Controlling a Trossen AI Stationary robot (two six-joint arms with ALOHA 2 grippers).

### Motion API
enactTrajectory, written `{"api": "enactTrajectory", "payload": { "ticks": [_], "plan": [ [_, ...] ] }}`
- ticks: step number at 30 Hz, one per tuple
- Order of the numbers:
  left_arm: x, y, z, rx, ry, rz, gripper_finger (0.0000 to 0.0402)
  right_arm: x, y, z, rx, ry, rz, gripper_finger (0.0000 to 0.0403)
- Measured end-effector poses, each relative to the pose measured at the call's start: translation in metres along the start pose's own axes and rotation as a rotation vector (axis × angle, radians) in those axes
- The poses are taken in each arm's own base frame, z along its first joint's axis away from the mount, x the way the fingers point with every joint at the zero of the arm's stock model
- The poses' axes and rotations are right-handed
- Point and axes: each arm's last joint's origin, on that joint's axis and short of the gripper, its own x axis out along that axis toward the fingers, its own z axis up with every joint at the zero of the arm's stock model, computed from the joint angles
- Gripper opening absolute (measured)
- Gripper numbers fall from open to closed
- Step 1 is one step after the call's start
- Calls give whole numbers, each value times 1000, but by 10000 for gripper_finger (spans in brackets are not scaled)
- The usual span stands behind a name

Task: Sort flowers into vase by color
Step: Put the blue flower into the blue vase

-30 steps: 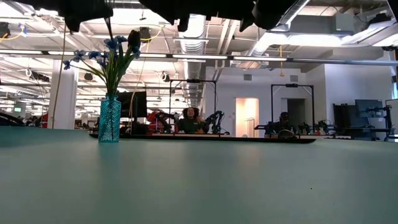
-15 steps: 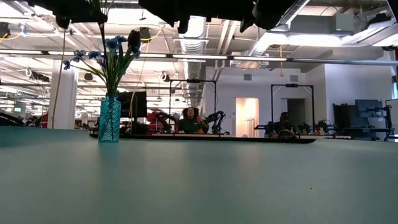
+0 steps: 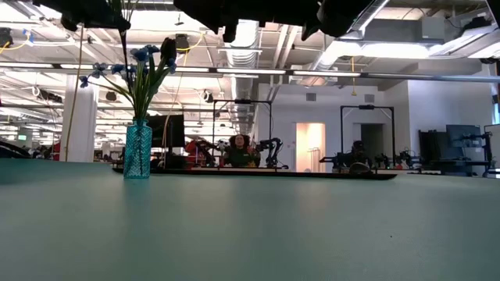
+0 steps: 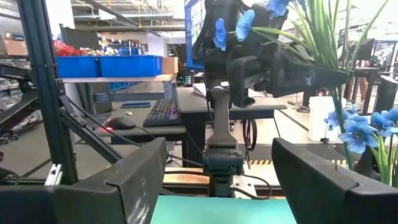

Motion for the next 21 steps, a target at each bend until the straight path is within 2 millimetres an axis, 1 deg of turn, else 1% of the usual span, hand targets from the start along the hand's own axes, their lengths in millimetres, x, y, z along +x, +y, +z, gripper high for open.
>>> {"api": "enactTrajectory", "payload": {
  "ticks": [5,9,14,21],
  "plan": [
    [4,1,-1,25,24,74,4,0,0,0,2,-1,0,317],
    [11,1,-3,45,56,129,4,0,1,0,13,-4,3,317],
    [23,2,-4,58,76,128,4,0,1,0,39,-2,3,317],
    [29,14,-6,20,87,179,4,0,8,0,42,2,19,317]
  ]
}}
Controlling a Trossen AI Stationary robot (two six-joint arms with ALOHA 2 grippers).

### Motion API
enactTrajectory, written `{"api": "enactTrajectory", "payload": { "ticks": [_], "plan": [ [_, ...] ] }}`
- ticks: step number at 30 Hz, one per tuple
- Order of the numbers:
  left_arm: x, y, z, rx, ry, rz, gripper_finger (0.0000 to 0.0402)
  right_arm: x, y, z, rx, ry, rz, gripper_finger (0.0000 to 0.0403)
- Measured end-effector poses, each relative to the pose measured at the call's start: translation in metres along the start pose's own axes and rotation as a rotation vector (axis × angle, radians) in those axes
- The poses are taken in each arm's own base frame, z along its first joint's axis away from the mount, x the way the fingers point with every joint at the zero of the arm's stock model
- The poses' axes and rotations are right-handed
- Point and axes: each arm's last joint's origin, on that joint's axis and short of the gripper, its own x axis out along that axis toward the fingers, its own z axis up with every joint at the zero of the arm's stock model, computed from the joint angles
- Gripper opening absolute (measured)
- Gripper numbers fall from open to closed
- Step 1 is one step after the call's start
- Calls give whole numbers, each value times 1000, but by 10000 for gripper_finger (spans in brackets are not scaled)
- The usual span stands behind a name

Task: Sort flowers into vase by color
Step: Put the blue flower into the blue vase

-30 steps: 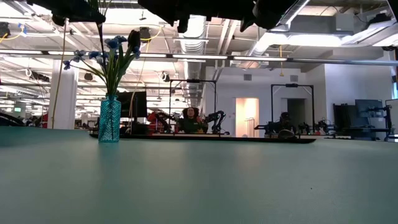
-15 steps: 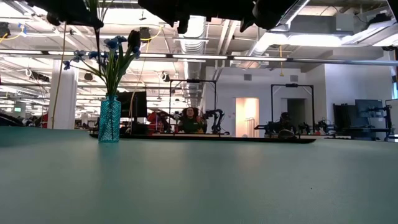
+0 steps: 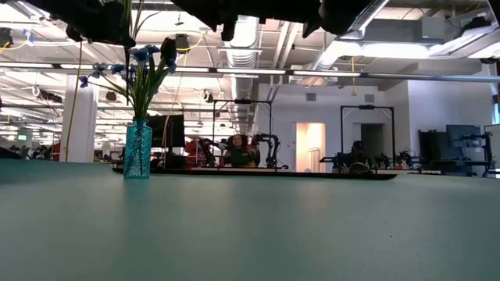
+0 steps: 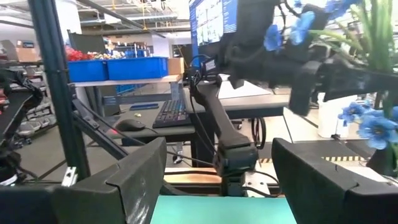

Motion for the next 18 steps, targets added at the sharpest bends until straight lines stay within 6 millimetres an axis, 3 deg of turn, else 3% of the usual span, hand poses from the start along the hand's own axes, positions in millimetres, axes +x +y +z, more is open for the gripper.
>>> {"api": "enactTrajectory", "payload": {
  "ticks": [18],
  "plan": [
    [21,15,-5,-151,33,-88,4,0,11,-1,1,9,27,317]
  ]
}}
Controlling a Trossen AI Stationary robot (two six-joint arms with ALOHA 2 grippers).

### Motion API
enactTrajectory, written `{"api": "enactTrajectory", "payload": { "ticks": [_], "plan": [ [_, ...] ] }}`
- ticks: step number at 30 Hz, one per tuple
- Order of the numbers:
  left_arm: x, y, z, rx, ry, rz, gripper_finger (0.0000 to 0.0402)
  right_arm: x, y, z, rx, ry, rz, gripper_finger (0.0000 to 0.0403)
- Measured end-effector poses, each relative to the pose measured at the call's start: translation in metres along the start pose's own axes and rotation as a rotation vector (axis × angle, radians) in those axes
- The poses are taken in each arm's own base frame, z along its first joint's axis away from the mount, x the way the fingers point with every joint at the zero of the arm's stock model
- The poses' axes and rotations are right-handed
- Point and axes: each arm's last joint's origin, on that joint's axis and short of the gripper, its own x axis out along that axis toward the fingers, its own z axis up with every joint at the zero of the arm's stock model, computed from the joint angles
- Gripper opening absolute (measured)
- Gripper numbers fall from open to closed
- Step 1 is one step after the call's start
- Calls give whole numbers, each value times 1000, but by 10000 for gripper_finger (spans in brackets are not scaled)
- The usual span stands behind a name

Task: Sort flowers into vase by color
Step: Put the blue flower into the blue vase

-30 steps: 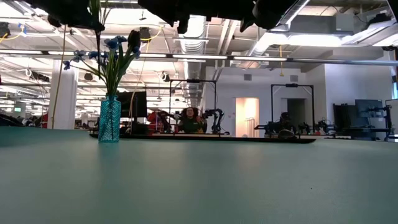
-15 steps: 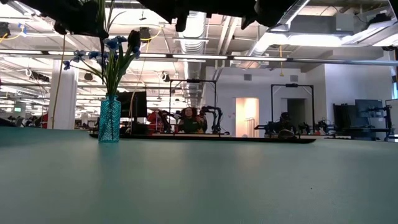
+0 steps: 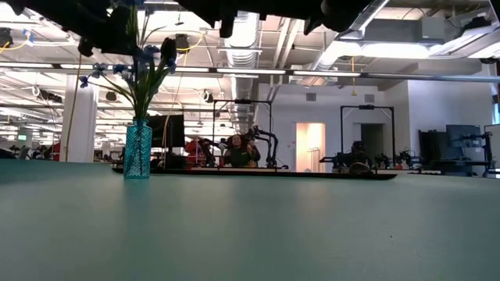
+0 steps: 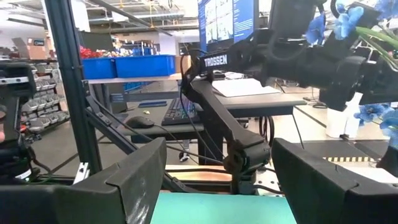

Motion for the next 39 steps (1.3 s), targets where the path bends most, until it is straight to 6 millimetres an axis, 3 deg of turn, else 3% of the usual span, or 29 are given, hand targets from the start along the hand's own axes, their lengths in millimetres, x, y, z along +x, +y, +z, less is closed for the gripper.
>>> {"api": "enactTrajectory", "payload": {
  "ticks": [12,23,39],
  "plan": [
    [16,2,-25,-21,45,16,4,0,0,-3,1,25,-2,317],
    [18,2,-34,-22,126,43,4,0,0,-2,1,24,-2,317],
    [53,-6,-55,22,319,37,4,0,0,-2,1,23,-2,317]
  ]
}}
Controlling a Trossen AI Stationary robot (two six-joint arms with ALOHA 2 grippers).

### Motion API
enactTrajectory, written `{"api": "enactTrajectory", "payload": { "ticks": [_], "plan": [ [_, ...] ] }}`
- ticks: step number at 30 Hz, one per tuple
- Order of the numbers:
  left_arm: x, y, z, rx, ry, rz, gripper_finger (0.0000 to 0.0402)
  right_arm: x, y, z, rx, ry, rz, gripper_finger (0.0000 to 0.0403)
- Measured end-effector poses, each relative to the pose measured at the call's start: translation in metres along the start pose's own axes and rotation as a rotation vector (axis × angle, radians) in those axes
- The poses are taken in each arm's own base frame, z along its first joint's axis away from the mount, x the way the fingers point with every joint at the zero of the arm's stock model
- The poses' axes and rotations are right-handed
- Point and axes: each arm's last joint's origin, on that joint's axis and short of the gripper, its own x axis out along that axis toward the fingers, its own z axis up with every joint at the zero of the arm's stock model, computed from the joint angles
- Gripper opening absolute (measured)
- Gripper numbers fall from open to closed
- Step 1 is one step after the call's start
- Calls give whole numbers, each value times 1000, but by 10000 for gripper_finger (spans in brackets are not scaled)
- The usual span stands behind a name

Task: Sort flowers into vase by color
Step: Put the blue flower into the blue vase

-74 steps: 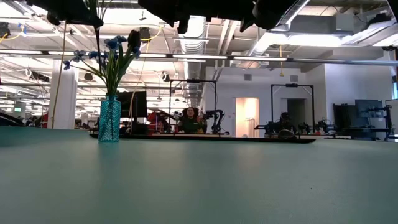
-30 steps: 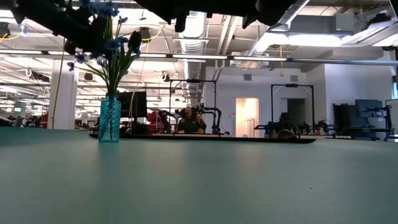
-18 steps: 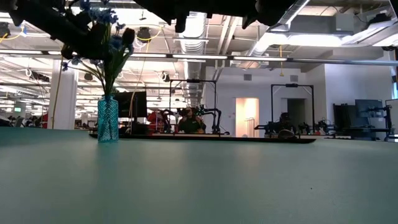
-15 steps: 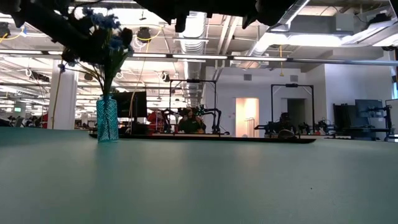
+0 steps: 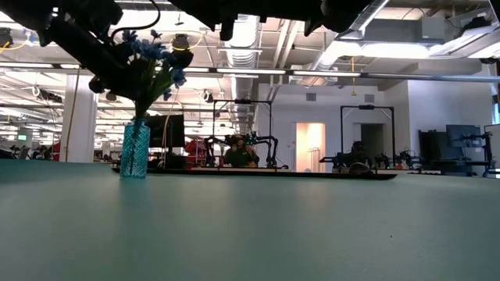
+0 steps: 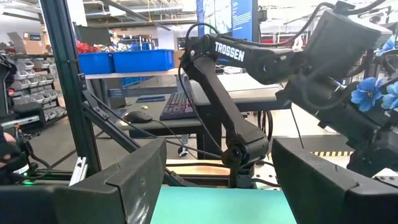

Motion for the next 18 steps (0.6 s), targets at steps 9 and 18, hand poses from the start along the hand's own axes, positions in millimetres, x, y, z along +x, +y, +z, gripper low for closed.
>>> {"api": "enactTrajectory", "payload": {
  "ticks": [9,18],
  "plan": [
    [-3,2,-3,7,28,23,4,0,0,0,0,0,0,317],
    [-3,1,-5,-2,41,2,4,0,0,0,16,0,0,317]
  ]
}}
